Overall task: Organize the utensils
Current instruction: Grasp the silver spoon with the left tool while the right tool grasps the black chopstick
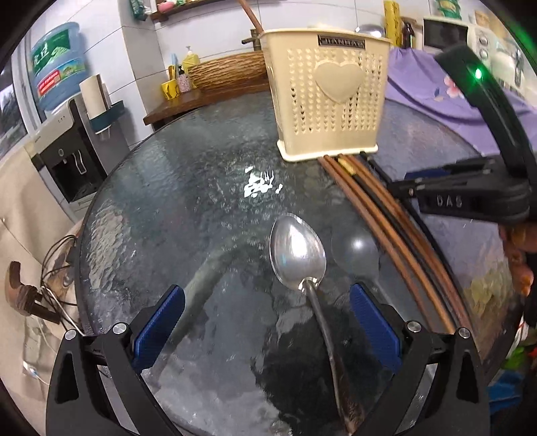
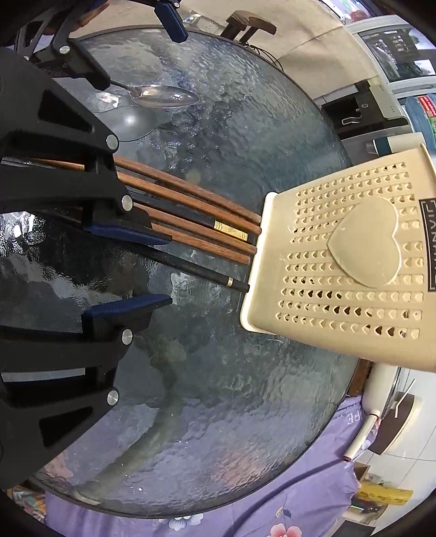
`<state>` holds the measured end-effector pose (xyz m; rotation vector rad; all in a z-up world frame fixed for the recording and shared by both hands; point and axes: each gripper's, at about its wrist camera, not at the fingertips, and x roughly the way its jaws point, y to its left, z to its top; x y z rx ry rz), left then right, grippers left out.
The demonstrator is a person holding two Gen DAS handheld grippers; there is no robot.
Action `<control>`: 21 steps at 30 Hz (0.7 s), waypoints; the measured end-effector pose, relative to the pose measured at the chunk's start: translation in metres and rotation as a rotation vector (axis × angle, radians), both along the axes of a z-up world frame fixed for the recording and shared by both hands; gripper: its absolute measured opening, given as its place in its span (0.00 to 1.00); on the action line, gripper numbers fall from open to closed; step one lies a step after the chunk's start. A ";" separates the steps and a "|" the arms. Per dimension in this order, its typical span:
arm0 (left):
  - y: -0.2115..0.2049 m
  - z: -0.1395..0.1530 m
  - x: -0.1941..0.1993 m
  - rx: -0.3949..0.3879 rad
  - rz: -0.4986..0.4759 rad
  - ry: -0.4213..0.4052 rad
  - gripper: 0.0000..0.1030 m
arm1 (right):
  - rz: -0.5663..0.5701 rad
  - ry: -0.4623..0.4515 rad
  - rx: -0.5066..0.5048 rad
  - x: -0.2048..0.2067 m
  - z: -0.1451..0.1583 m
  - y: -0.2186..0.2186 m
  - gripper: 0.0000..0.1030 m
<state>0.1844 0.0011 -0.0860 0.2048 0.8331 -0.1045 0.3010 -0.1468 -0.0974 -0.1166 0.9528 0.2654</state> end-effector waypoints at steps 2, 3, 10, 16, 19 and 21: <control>0.000 -0.004 0.002 0.003 0.001 0.012 0.94 | -0.002 0.002 0.003 0.000 0.000 0.001 0.30; 0.000 -0.005 0.003 0.000 0.005 0.015 0.94 | -0.004 0.003 0.003 0.001 0.000 0.001 0.30; -0.002 -0.008 0.026 -0.012 0.037 0.001 0.81 | -0.019 0.004 -0.006 0.009 -0.001 0.004 0.30; -0.002 -0.007 0.049 -0.038 0.063 0.023 0.76 | -0.041 0.005 -0.002 0.021 -0.001 0.007 0.30; -0.003 -0.007 0.057 -0.052 0.061 0.030 0.73 | -0.046 0.004 -0.005 0.027 -0.001 0.009 0.30; -0.003 -0.007 0.060 -0.058 0.065 0.032 0.69 | -0.047 0.004 -0.006 0.031 0.000 0.008 0.30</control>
